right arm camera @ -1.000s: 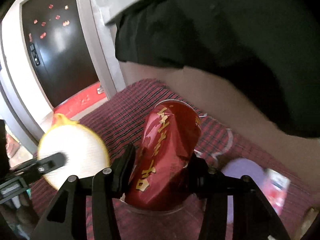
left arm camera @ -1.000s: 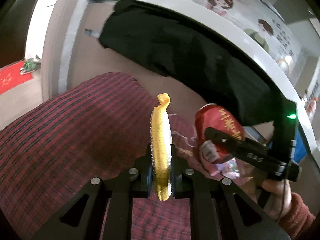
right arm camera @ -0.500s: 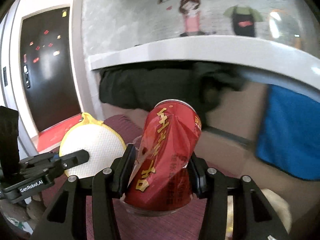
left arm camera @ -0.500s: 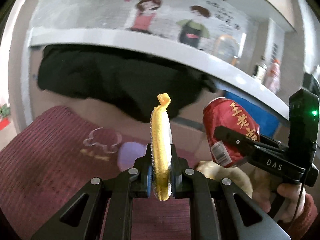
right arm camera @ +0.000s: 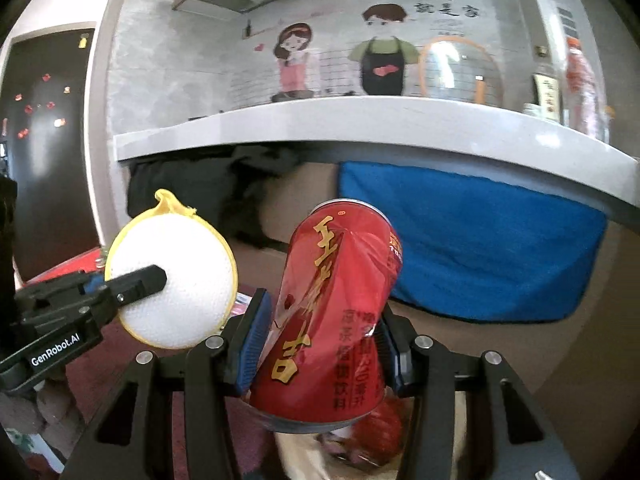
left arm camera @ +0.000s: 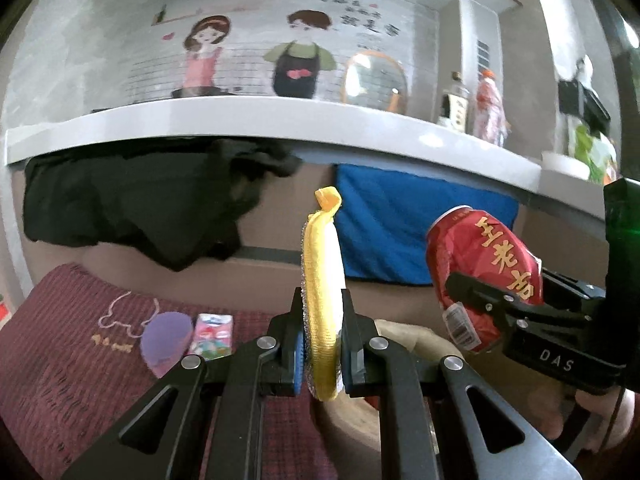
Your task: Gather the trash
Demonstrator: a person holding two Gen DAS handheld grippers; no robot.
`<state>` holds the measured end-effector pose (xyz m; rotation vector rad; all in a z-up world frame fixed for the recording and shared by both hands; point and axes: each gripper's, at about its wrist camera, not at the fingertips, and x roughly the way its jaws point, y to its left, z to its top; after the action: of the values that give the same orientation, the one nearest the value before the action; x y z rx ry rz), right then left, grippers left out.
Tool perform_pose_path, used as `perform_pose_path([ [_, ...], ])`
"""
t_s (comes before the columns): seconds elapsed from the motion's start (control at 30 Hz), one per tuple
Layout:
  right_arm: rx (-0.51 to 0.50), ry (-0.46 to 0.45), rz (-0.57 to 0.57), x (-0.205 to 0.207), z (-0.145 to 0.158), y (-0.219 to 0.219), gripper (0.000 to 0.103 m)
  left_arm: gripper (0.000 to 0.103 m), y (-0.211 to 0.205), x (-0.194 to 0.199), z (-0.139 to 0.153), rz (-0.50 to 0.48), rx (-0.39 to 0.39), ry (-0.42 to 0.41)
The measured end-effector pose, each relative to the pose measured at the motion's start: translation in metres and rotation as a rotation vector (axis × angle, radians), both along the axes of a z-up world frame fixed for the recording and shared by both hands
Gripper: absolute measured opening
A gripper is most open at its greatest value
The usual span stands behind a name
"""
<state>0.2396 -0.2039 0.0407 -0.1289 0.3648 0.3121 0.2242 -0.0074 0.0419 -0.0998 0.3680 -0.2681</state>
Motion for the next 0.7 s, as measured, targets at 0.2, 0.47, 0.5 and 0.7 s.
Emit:
perform_pose_path([
  [0.2,0.004,0.014,-0.060,0.004,-0.018,-0.021,0.046,0.014,-0.035,0.004,-0.013,-0.005,0.054,-0.015],
  [0.47,0.037,0.077,-0.110,0.018,-0.045,-0.052,0.046,0.014,-0.060,0.018,-0.041,0.004,0.085,0.068],
  [0.5,0.047,0.083,-0.116,0.019,-0.047,-0.056,0.046,0.014,-0.061,0.021,-0.042,0.004,0.086,0.075],
  [0.7,0.070,0.103,-0.130,0.024,-0.059,-0.068,0.046,0.014,-0.071,0.034,-0.054,-0.008,0.087,0.127],
])
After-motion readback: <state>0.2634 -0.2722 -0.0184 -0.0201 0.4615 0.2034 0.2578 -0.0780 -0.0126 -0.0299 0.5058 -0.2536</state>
